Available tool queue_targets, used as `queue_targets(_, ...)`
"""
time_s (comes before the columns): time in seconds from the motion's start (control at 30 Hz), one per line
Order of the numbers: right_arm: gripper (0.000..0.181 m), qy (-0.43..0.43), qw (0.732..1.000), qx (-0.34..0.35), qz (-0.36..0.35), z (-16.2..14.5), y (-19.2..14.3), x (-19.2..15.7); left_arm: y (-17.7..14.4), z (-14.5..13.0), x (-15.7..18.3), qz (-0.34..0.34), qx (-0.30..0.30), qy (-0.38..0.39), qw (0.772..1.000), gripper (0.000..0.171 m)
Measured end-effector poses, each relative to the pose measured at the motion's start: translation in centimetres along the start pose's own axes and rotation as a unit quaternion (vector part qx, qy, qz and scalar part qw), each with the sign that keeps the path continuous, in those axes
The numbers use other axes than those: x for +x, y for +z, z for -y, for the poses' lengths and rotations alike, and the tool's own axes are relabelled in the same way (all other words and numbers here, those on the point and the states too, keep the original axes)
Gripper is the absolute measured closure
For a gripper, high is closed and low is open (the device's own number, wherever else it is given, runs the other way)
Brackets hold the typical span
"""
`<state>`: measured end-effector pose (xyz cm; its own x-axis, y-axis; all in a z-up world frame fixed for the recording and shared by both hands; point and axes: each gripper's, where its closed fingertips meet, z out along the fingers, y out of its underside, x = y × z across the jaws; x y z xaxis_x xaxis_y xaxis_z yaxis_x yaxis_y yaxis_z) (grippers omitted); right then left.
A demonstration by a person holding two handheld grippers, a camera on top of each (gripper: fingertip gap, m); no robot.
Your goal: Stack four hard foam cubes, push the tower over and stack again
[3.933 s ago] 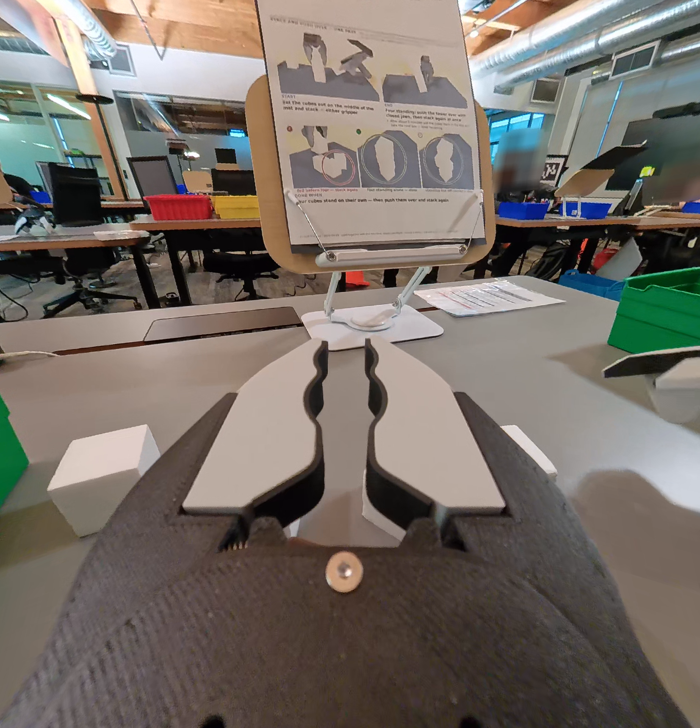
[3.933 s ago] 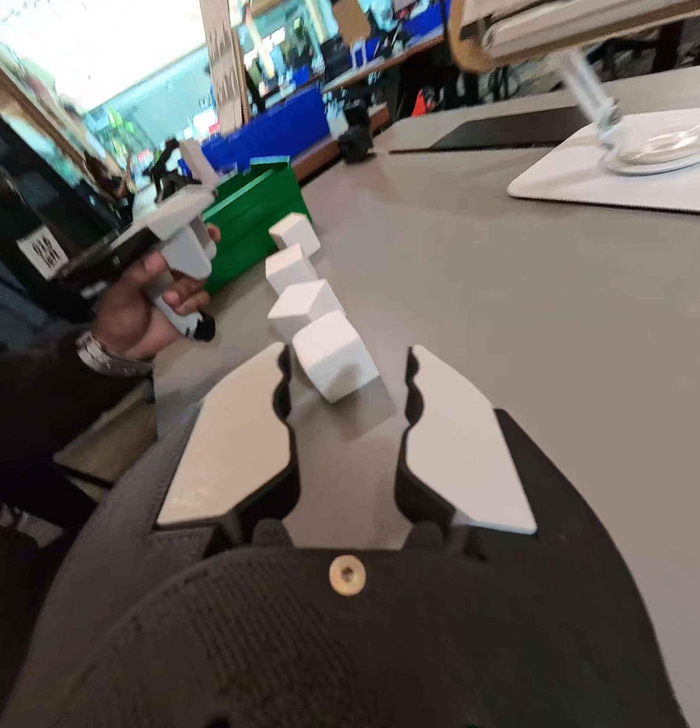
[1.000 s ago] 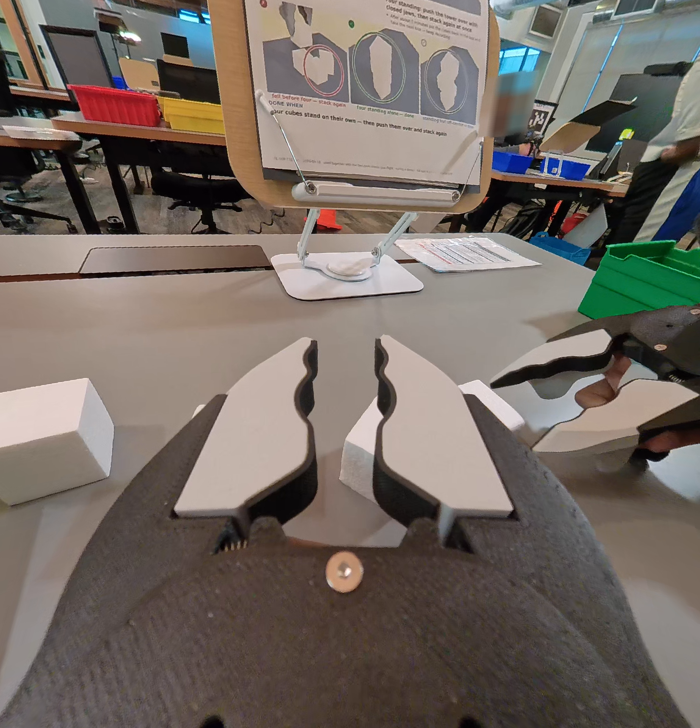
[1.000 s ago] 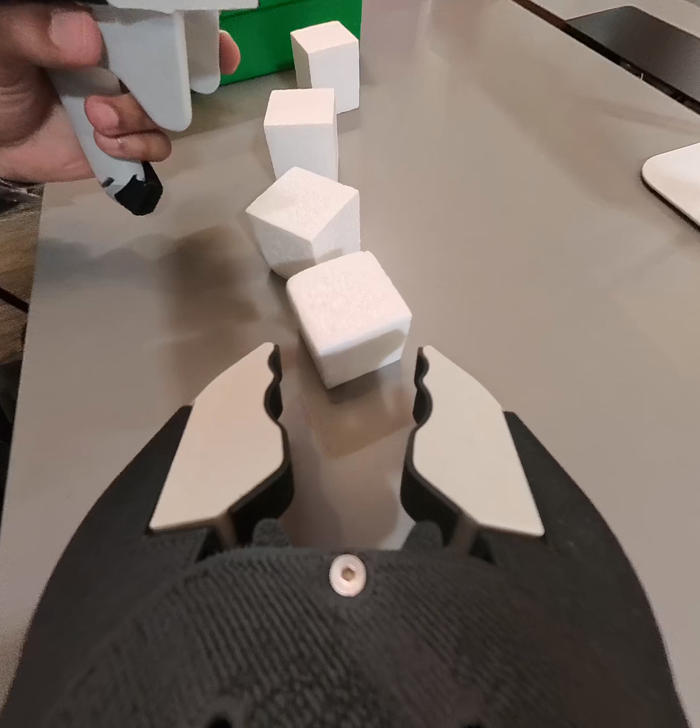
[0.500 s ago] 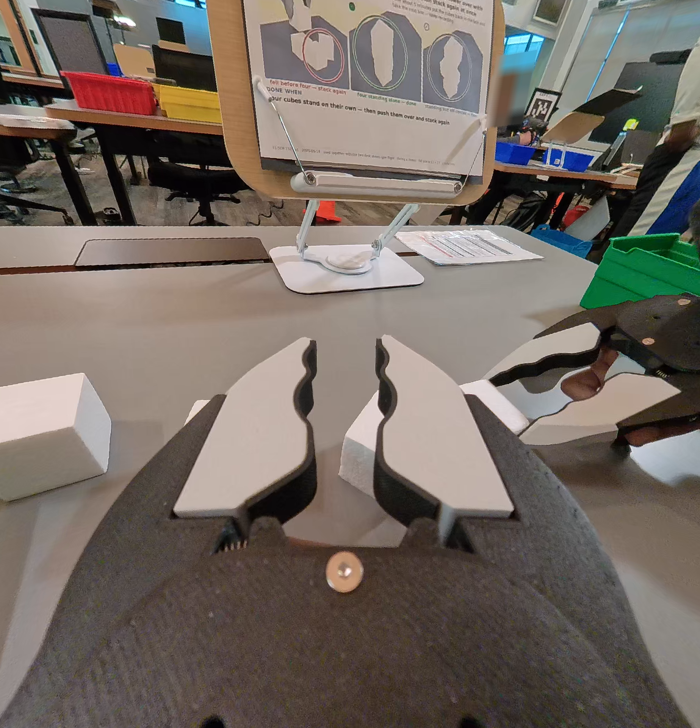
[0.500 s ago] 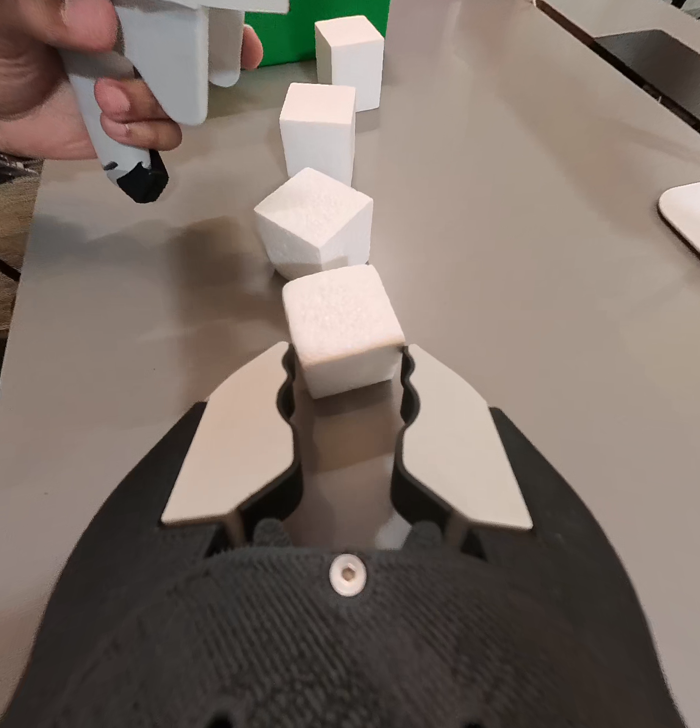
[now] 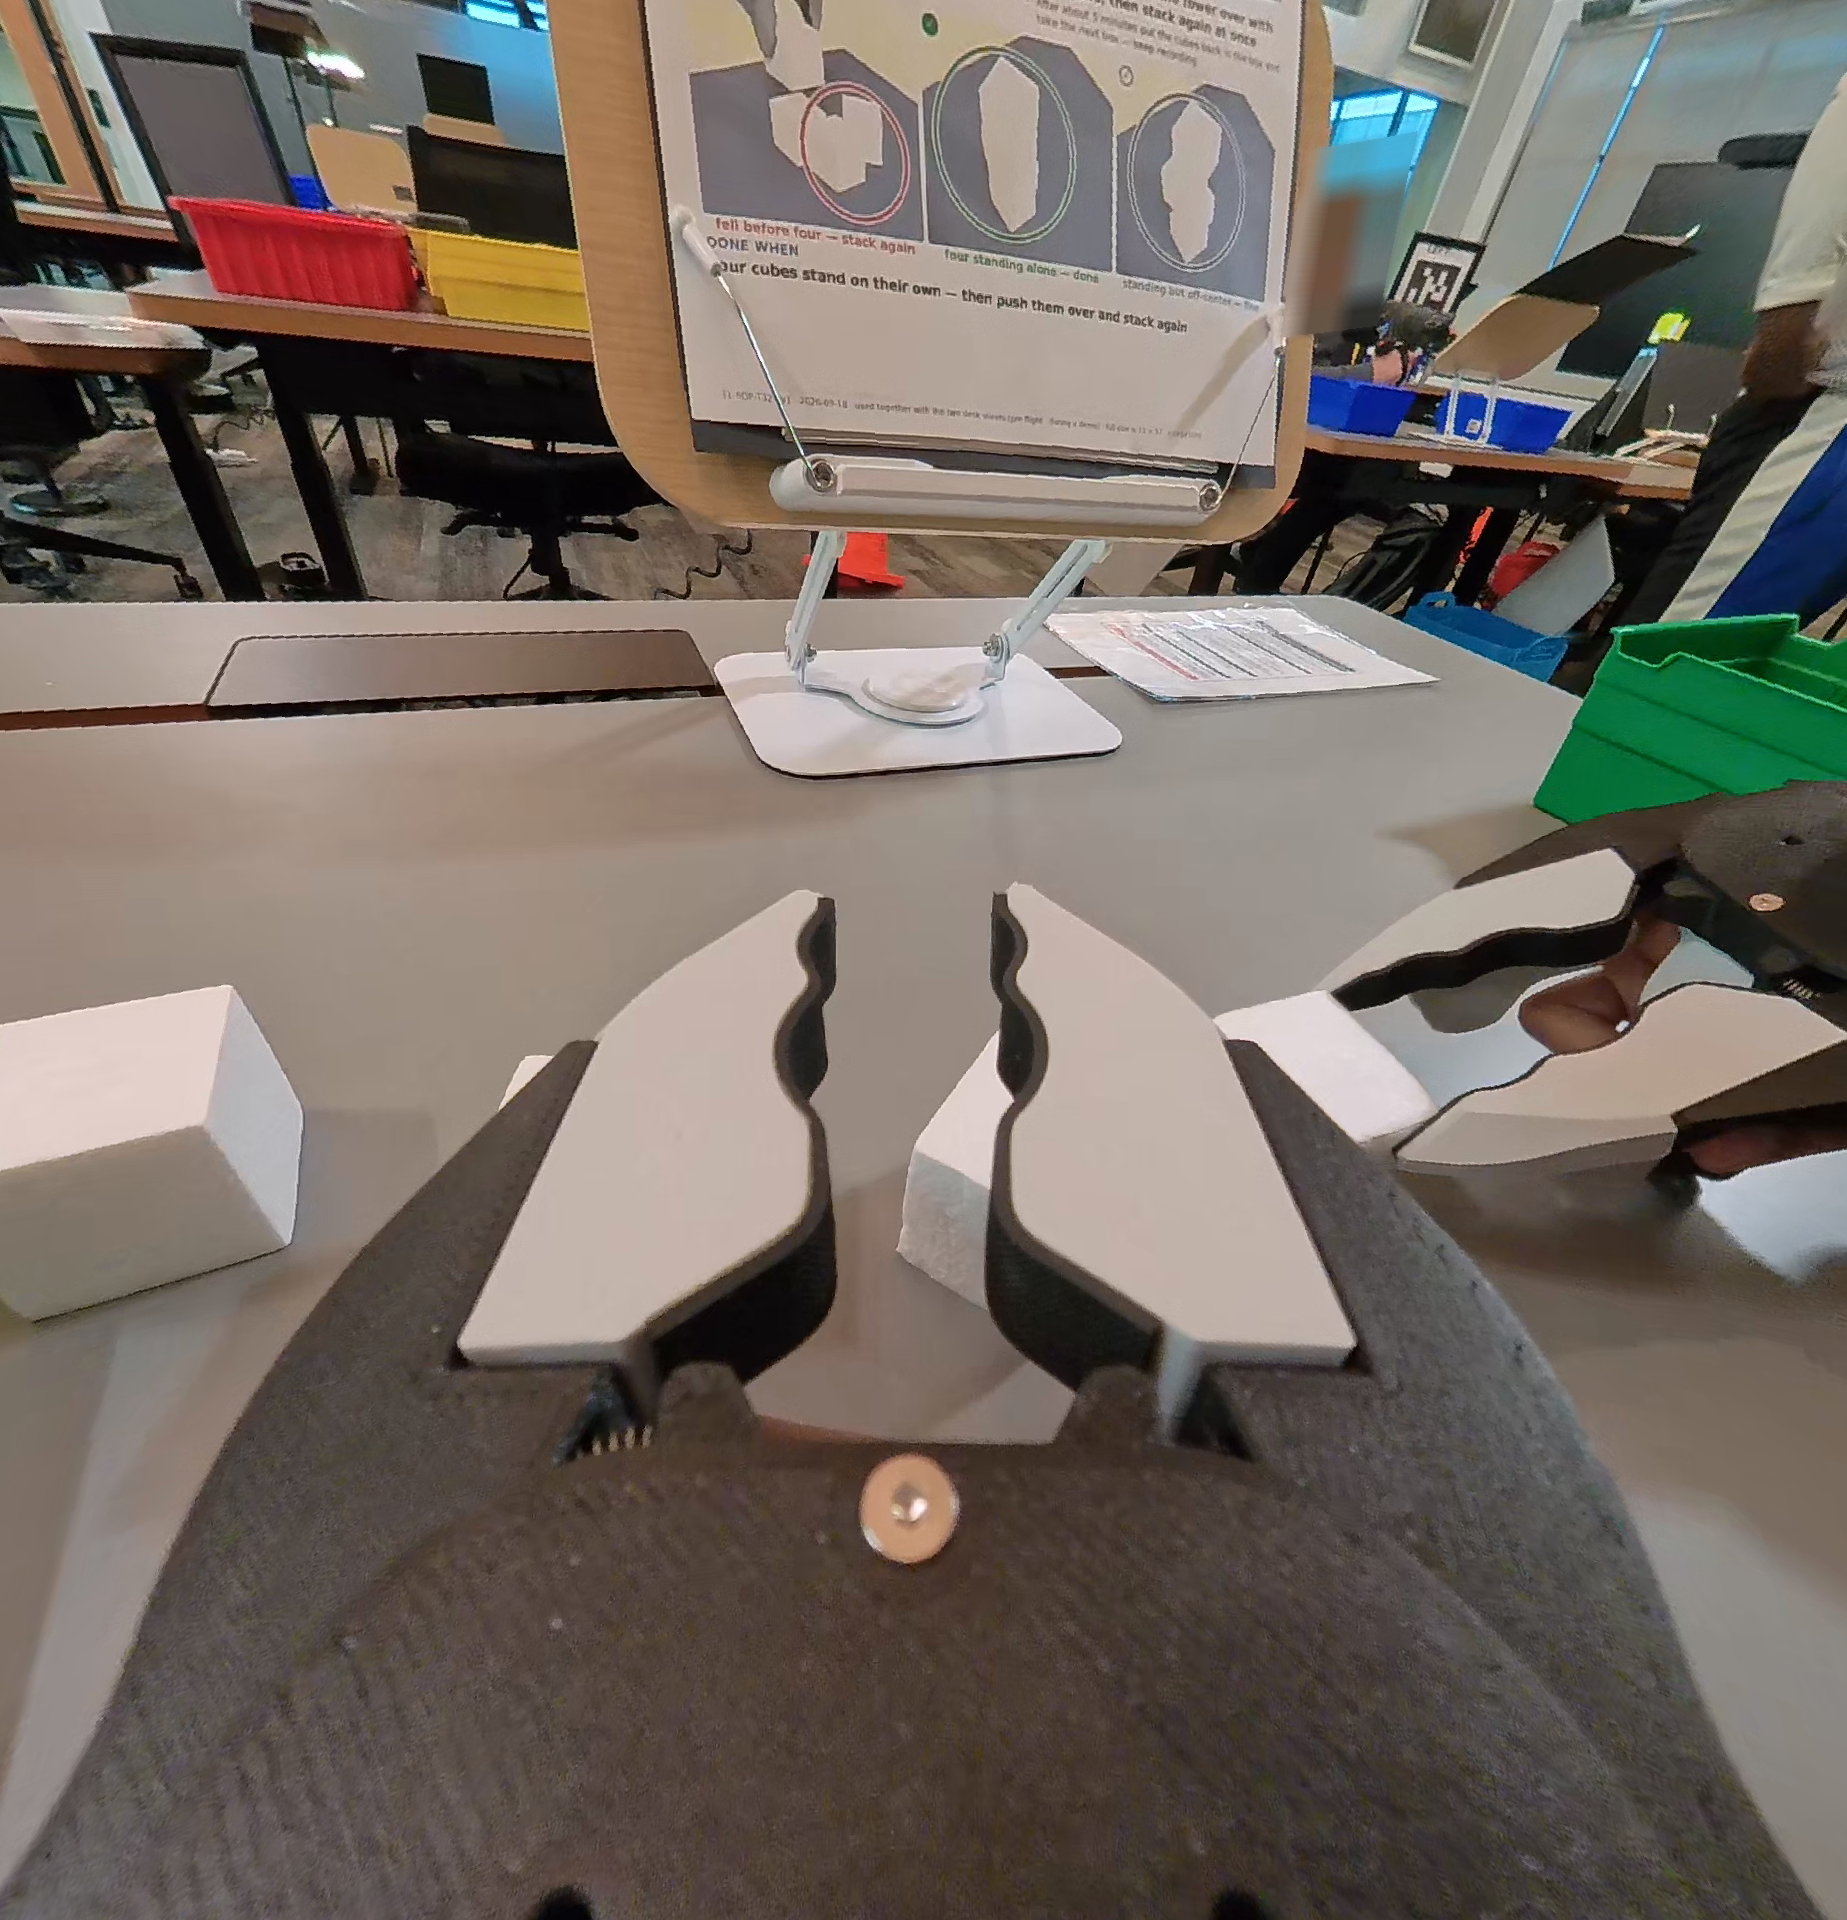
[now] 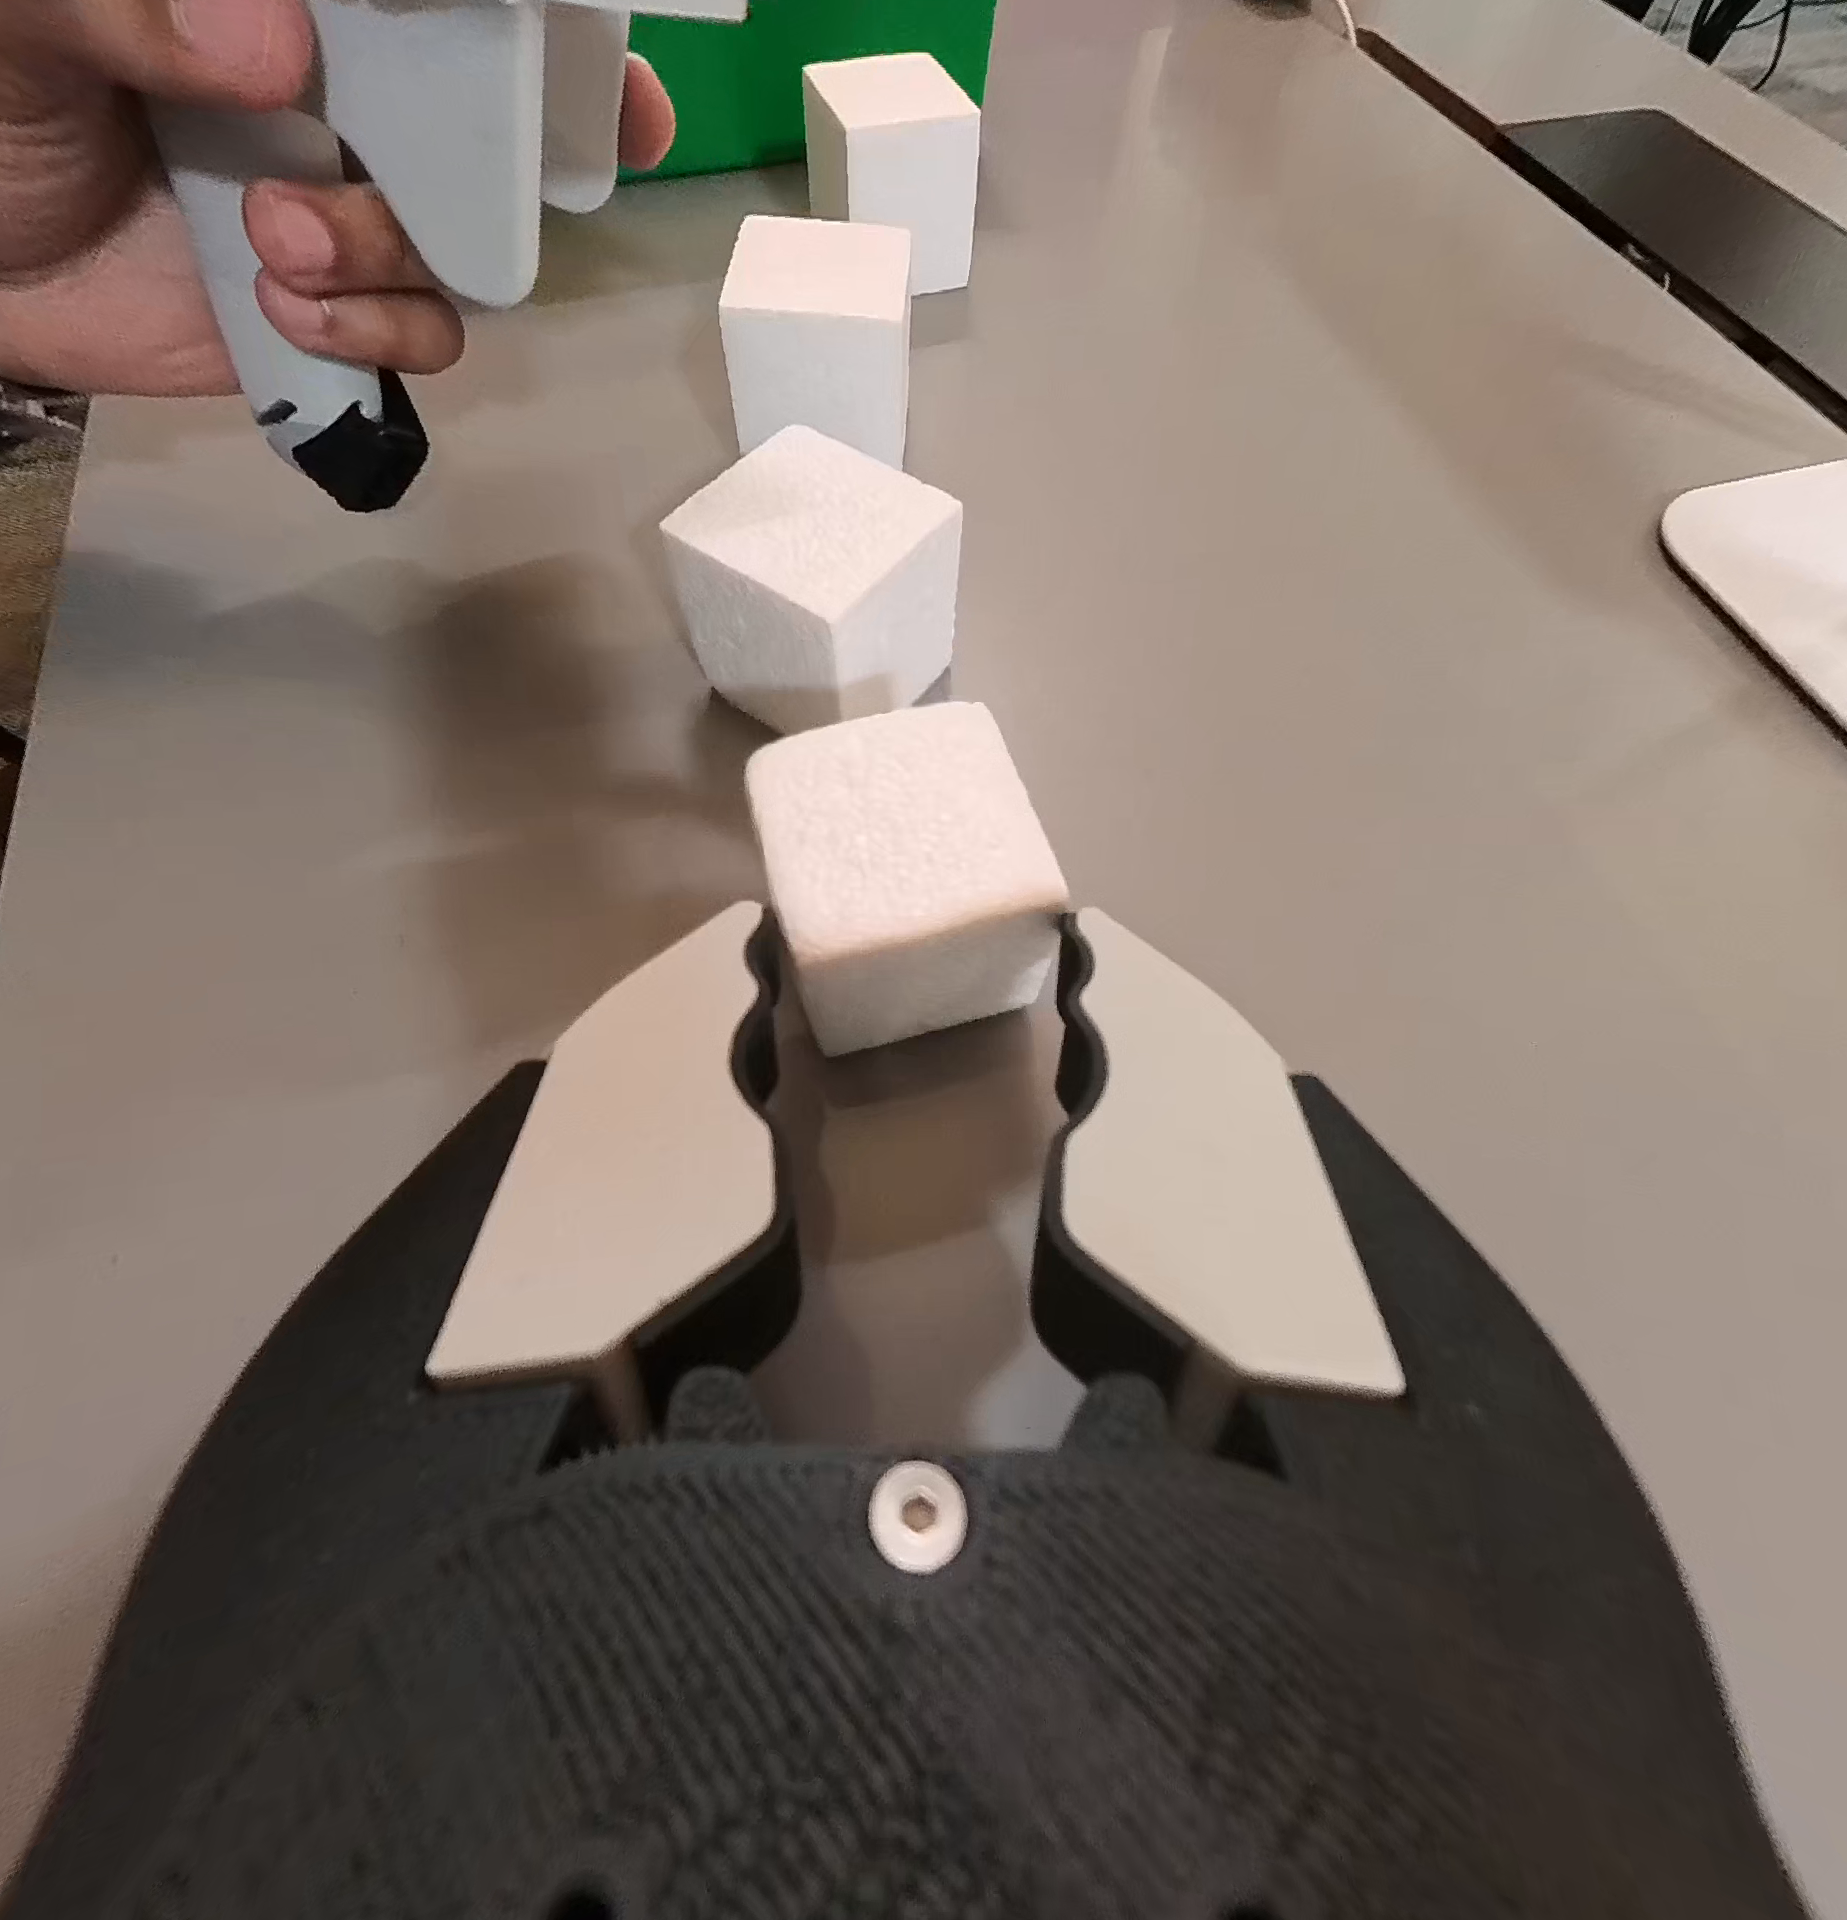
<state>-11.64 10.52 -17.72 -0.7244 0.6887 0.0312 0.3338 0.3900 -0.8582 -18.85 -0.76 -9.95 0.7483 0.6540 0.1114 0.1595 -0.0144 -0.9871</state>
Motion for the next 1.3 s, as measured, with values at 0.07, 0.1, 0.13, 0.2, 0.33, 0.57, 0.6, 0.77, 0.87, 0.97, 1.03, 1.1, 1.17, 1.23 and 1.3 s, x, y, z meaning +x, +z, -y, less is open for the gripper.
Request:
queue_targets(0.07, 0.129, -0.001, 1.000, -0.001, -0.003, -0.2, -0.3, 0.1, 0.0, 0.0, 0.0, 0.000, 0.000, 0.000, 1.000, 0.142)
queue_targets(0.1, 0.129, 0.000, 1.000, -0.001, -0.003, -0.2, -0.4, 0.2, 0.0, 0.0, 0.0, 0.000, 0.000, -0.001, 1.000, 0.142)
queue_targets(0.13, 0.129, 0.002, 1.000, 0.000, -0.003, -0.2, -0.5, 0.3, 0.0, 0.0, -0.1, 0.000, 0.000, -0.002, 1.000, 0.142)
queue_targets(0.2, 0.129, 0.006, 1.000, 0.004, -0.002, 0.0, -0.6, 0.3, 0.0, 0.0, -0.1, -0.001, -0.001, -0.003, 1.000, 0.142)
queue_targets(0.33, 0.129, 0.005, 1.000, 0.010, -0.004, 0.2, -0.9, 0.5, 0.0, 0.0, 0.0, -0.002, -0.001, -0.004, 1.000, 0.142)
queue_targets(0.57, 0.129, 0.021, 0.999, 0.027, 0.006, 0.6, -2.0, 1.0, 0.0, -0.1, -0.1, -0.002, -0.002, -0.007, 1.000, 0.142)
queue_targets(0.6, 0.129, 0.024, 0.999, 0.027, 0.008, 0.5, -2.2, 1.1, 0.0, -0.1, -0.1, -0.003, -0.002, -0.007, 1.000, 0.142)
queue_targets(0.77, 0.129, 0.029, 0.999, 0.027, 0.026, 0.1, -2.5, 1.0, 0.1, -0.1, -0.1, -0.004, -0.003, -0.010, 1.000, 0.142)
queue_targets(0.87, 0.129, 0.025, 0.999, 0.021, 0.039, -0.1, -2.3, 0.5, 0.1, -0.2, -0.1, -0.004, -0.004, -0.012, 1.000, 0.142)
queue_targets(0.97, 0.129, 0.016, 0.999, 0.013, 0.047, -0.4, -2.1, 0.0, 0.1, -0.2, -0.1, -0.005, -0.005, -0.013, 1.000, 0.142)
queue_targets(1.03, 0.129, 0.014, 0.999, 0.010, 0.050, -0.4, -2.0, -0.2, 0.1, -0.2, -0.1, -0.005, -0.006, -0.013, 1.000, 0.142)
queue_targets(1.1, 0.129, 0.014, 0.998, 0.011, 0.053, -0.4, -2.0, -0.3, 0.1, -0.2, -0.1, -0.004, -0.005, -0.013, 1.000, 0.142)
queue_targets(1.17, 0.129, 0.015, 0.998, 0.012, 0.054, -0.4, -2.1, -0.3, 0.1, -0.2, -0.1, -0.005, -0.006, -0.014, 1.000, 0.142)
queue_targets(1.23, 0.129, 0.015, 0.998, 0.012, 0.055, -0.4, -2.1, -0.3, 0.1, -0.2, -0.1, -0.005, -0.005, -0.014, 1.000, 0.142)
queue_targets(1.3, 0.129, 0.015, 0.998, 0.012, 0.057, -0.4, -2.1, -0.4, 0.1, -0.2, -0.1, -0.005, -0.006, -0.013, 1.000, 0.142)
